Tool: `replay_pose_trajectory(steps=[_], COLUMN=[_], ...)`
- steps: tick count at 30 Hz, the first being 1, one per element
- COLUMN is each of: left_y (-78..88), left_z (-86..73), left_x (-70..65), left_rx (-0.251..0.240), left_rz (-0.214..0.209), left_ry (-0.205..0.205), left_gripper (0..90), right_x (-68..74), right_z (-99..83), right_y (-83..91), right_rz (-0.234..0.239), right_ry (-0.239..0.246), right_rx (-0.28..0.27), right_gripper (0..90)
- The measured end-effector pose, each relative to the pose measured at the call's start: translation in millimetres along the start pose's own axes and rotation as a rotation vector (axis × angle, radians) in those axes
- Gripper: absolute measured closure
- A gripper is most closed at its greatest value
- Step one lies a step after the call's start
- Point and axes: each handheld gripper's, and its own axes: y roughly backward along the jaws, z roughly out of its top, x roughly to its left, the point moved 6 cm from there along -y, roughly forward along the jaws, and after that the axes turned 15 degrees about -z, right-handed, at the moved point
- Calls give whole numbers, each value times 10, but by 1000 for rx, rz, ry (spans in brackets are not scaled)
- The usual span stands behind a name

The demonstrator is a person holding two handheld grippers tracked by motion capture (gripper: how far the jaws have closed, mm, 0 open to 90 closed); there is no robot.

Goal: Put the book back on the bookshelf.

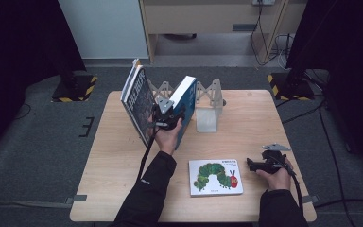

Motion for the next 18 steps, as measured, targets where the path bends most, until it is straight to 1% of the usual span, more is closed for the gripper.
replay_pose_trajectory(steps=[6,13,16,17,18], left_y=[-99,-65,-29,-12,-12], left_z=[26,43,50,51,51], left_x=[-11,87,100,96,96], left_rx=[-5,-15,-3,5,5], left_rz=[27,45,63,73,73], left_ry=[14,38,25,8,8], left_gripper=[583,592,595,595,595], right_x=[0,2,2,2,2], right_z=[0,-1,-1,0,0], right_y=[0,1,1,0,0], right_rz=[0,0,0,0,0], right_ry=[0,-2,-2,-2,-2], right_rx=[0,1,1,1,1], right_gripper=[24,24,23,23,23])
